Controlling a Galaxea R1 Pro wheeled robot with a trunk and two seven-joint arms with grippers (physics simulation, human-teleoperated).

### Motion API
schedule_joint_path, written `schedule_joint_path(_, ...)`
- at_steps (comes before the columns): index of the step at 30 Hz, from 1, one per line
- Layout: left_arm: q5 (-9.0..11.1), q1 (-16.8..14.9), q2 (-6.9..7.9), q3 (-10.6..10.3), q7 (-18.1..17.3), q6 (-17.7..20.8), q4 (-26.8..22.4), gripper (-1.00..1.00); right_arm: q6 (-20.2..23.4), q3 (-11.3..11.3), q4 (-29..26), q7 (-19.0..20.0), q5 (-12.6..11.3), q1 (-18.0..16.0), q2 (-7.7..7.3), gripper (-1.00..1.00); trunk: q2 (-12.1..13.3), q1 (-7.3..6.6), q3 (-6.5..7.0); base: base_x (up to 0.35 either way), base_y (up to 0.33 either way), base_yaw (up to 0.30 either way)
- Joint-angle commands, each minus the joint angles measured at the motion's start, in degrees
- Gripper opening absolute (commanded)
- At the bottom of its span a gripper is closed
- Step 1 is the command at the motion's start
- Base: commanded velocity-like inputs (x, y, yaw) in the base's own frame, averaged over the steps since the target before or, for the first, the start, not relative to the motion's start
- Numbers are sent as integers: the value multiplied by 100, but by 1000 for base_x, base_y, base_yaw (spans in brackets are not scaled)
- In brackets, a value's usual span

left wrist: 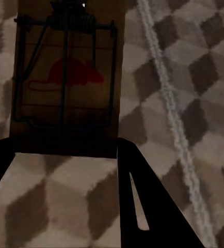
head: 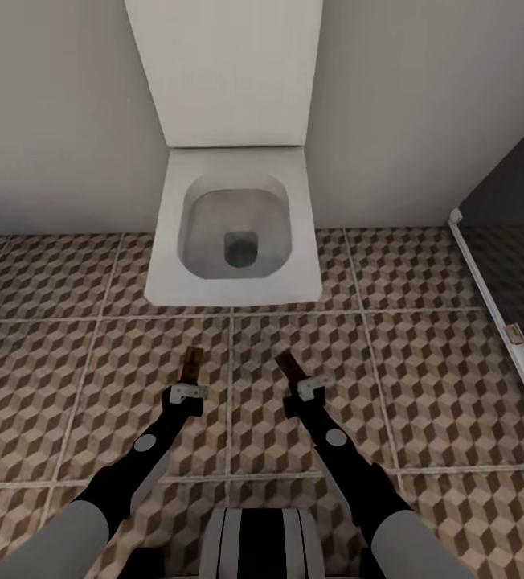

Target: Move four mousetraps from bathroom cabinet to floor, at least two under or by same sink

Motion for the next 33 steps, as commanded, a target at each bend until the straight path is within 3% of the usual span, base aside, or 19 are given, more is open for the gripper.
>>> schedule_joint_path(1, 41, -5, 8, -40, 32, -23, 0, -100, -8, 2, 30, -9, 26, -2, 9, -100, -1, 1, -3, 105, 49, 0)
schedule_joint_path(10, 41, 1, 0, -45, 32, -23, 3, -100, -8, 2, 93, 9, 18, -2, 31, -100, -1, 1, -3, 43, 17, 0)
schedule_joint_path(17, 42, 20, -1, -46, 32, -17, 52, -100, -21, 2, 94, 25, 17, -2, 175, -100, -1, 1, -3, 258, 108, 0)
schedule_joint_path(27, 41, 21, -1, -60, 32, -23, 107, -100, -48, 2, 94, 43, 14, -2, 194, -100, -1, 1, -3, 143, 62, 0)
schedule_joint_path(30, 41, 21, -4, -179, 28, -23, 183, -100, -57, 2, 94, 44, 16, -2, 191, -100, -1, 1, -3, 9, 4, 0)
schedule_joint_path(33, 41, 24, -20, -502, 25, -23, 356, -100, -60, 2, 92, 46, 17, -2, 190, -100, -1, 1, -3, 3, 1, 0)
